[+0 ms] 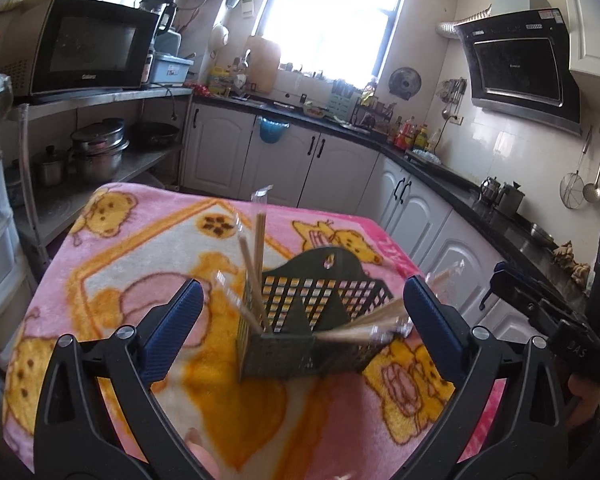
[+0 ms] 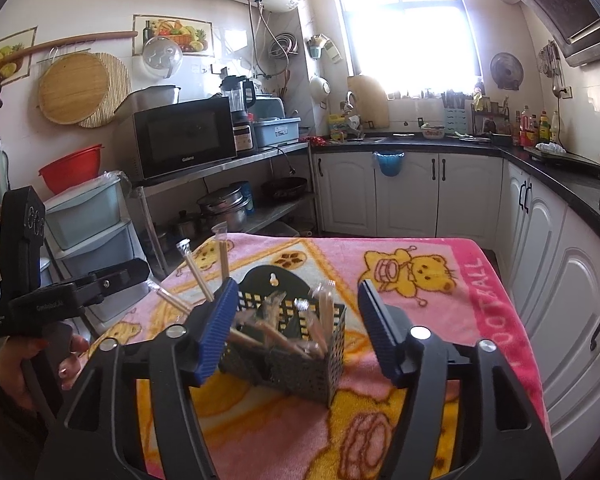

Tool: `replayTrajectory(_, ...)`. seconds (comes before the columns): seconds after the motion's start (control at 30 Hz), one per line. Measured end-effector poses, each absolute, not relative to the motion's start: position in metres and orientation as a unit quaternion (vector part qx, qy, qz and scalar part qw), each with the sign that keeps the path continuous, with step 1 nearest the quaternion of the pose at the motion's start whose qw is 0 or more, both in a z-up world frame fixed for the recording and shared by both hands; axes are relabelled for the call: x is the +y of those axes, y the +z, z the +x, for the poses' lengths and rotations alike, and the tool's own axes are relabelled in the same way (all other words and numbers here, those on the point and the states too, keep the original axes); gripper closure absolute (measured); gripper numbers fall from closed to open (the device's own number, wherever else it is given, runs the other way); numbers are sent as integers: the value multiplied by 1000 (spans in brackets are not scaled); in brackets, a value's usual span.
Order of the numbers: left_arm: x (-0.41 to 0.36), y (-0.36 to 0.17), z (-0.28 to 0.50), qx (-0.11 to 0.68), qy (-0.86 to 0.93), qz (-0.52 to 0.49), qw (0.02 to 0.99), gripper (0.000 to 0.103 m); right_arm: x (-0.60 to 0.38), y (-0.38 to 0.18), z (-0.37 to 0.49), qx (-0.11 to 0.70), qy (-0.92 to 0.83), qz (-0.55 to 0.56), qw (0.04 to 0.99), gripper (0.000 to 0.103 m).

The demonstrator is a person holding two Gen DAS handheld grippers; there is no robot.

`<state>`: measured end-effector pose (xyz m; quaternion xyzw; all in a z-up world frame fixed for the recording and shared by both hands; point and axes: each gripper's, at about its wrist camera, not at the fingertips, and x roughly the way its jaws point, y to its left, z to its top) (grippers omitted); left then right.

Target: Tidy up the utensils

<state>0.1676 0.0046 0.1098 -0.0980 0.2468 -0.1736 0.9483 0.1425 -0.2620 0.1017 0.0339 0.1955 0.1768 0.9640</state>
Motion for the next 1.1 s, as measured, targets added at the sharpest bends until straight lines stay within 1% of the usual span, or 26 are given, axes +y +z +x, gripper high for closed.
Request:
replayTrajectory(0.07,6,105,163,254,-166,-97,948,10,-261,98,137,197,176,32,964,35)
replayTrajectory(0.23,13,91,151,264,-159,-97,946,10,-257,83,127,207,168,22,964,28)
replayTrajectory(0.53,13,59,137,281,-143,-88,945,10,-253,45,118,241,162,16,957,26)
replayTrajectory(0.9,4,33,120,273,-135,-83,949,10,-246,1,108,274,145,10,951,19)
replayTrajectory(1.1,4,17,115,271,-117,-81,952,10,-243,-14,100,271,134,5,953,17)
